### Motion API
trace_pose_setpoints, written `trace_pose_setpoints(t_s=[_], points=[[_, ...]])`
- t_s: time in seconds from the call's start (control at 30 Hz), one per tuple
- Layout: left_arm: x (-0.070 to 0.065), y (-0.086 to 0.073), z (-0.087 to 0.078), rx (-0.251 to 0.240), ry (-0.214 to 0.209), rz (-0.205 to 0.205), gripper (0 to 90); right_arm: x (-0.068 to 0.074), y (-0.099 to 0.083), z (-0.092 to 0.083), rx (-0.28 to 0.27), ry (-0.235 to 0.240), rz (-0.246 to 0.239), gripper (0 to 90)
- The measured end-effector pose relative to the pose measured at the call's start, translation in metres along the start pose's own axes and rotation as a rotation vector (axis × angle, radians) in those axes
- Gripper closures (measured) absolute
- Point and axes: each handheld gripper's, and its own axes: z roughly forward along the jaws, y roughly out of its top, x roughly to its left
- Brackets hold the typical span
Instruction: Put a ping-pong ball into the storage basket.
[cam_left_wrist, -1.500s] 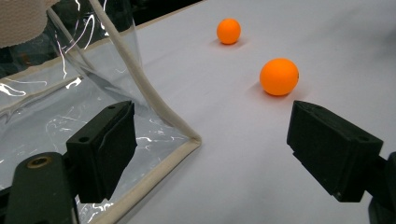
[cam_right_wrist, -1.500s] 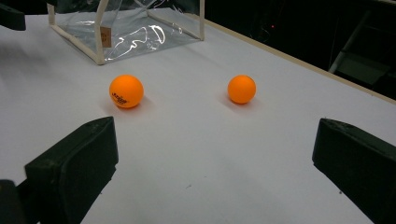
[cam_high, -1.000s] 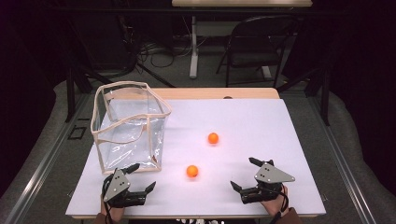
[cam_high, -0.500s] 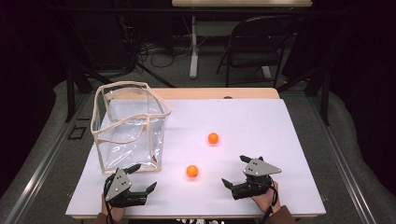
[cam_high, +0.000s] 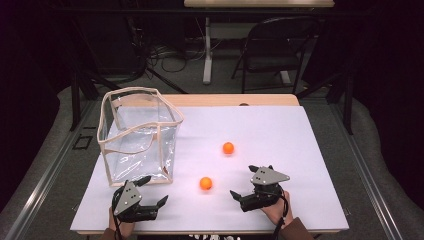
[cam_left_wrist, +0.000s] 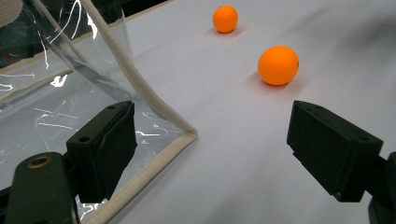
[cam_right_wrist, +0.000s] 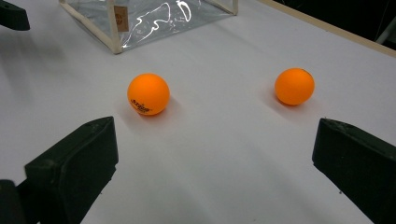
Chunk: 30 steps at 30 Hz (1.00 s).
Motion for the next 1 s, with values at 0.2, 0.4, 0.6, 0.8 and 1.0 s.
trace_pose_setpoints(t_s=[0.2, 0.4, 0.6, 0.8, 1.0], points=[[0.0, 0.0, 0.0, 0.002, -0.001, 0.0, 16.1, 0.004, 0.006, 0.01, 0.016, 0.021, -0.007, 0.0], [0.0, 0.0, 0.0, 0.004, -0.001, -0.002, 16.0, 0.005, 0.007, 0.012, 0.021, 0.027, -0.007, 0.0], [0.0, 0.0, 0.001, 0.008, 0.0, 0.005, 16.1, 0.008, 0.01, 0.023, 0.034, 0.04, -0.007, 0.0], [0.0, 0.0, 0.001, 0.009, -0.004, 0.008, 16.1, 0.01, 0.013, 0.029, 0.043, 0.054, -0.012, 0.0], [0.0, 0.0, 0.001, 0.008, -0.002, 0.007, 16.1, 0.011, 0.015, 0.035, 0.055, 0.058, -0.012, 0.0]])
